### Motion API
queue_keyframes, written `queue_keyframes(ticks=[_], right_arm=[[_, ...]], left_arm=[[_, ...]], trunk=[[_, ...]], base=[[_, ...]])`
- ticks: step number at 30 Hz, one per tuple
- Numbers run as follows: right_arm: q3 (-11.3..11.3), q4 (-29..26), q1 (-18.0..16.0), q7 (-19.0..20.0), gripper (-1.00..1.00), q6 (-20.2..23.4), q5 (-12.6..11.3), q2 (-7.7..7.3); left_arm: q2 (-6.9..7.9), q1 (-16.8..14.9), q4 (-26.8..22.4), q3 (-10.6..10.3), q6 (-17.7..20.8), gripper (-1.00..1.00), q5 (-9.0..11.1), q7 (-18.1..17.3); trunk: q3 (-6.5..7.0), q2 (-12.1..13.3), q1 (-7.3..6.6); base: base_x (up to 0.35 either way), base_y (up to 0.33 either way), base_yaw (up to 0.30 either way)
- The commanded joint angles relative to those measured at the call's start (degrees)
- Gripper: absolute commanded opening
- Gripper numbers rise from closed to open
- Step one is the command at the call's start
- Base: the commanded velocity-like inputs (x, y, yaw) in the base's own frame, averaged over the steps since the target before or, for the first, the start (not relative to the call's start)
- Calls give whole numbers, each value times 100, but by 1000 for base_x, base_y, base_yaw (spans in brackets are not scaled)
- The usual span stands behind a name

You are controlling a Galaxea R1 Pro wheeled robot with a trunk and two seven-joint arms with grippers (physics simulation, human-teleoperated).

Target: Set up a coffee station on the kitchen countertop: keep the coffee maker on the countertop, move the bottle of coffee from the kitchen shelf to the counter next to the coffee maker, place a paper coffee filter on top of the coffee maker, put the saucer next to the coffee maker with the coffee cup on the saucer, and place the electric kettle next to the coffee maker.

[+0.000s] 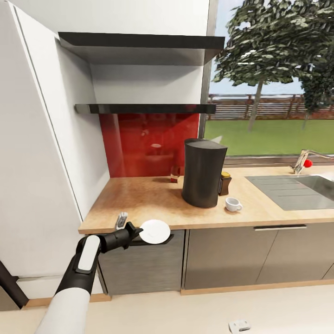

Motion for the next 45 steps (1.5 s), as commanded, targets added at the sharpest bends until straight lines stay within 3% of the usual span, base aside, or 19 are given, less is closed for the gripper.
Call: queue_keyframes(ticks=[1, 7, 31, 45], right_arm=[[46, -11, 0, 5, 100, 28, -40, -3], [46, -11, 16, 5, 100, 28, -39, -3], [46, -11, 47, 5, 100, 28, -39, 3], [46, -11, 47, 5, 100, 27, -39, 5]], left_arm=[[-11, -8, -11, 24, 34, -100, -58, -58], [-16, -8, -32, 26, 36, -100, -54, -59], [-16, 0, 43, 52, 16, -100, -63, -73], [-16, 16, 226, 45, -34, -100, -89, -103]], trunk=[[-9, -7, 1], [-9, -7, 1], [-9, -7, 1], [-9, -7, 1]], base=[[0, 0, 0], [60, -7, 0], [261, -151, 0], [52, -36, 0]])
